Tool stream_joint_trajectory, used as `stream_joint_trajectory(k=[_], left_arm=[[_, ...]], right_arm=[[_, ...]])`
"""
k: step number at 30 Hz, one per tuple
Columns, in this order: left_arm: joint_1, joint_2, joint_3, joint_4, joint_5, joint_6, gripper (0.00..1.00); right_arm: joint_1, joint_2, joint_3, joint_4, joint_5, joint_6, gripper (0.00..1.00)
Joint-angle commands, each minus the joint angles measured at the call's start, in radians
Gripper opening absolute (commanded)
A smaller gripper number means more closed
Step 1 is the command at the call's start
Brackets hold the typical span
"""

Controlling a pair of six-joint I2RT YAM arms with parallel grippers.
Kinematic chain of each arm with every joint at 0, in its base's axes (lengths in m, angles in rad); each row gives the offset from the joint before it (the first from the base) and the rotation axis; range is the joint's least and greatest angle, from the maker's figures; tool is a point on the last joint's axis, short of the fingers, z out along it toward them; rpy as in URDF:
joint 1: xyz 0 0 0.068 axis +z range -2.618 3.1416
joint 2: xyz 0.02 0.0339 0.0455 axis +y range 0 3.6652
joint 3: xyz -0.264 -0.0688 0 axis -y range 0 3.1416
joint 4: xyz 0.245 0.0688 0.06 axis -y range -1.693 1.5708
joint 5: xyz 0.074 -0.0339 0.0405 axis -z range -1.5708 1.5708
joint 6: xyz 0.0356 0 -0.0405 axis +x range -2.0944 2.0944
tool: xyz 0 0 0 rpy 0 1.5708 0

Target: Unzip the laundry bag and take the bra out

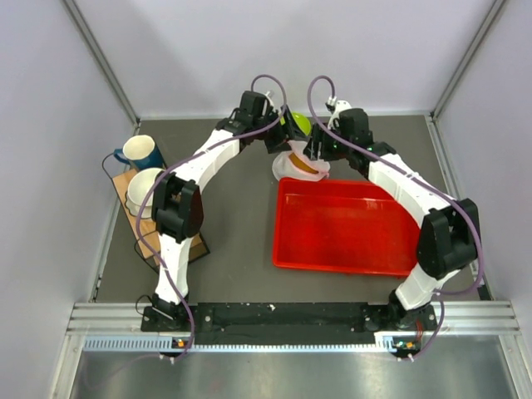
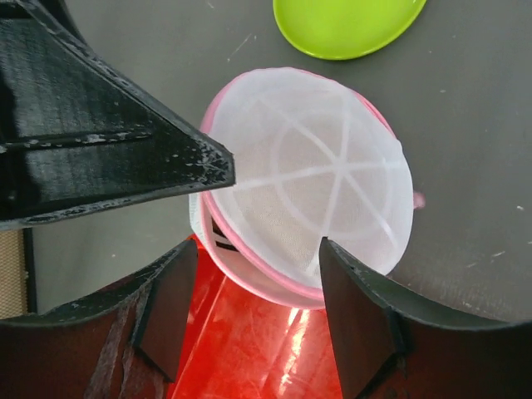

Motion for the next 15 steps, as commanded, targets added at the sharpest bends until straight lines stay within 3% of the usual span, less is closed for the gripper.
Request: stream_joint_trajectory(k=[1, 15], left_arm=[[0.030, -0.062, -0.008, 0.006, -0.016, 0.016, 0.77], [0.073, -0.062, 0.015, 0.028, 0.032, -0.024, 0.77]], right_arm=[[0.032, 0.041, 0.073, -0.024, 0.089, -0.056, 0.62], [0.141, 0.136, 0.124, -0.016, 0.285, -0.172, 0.68]])
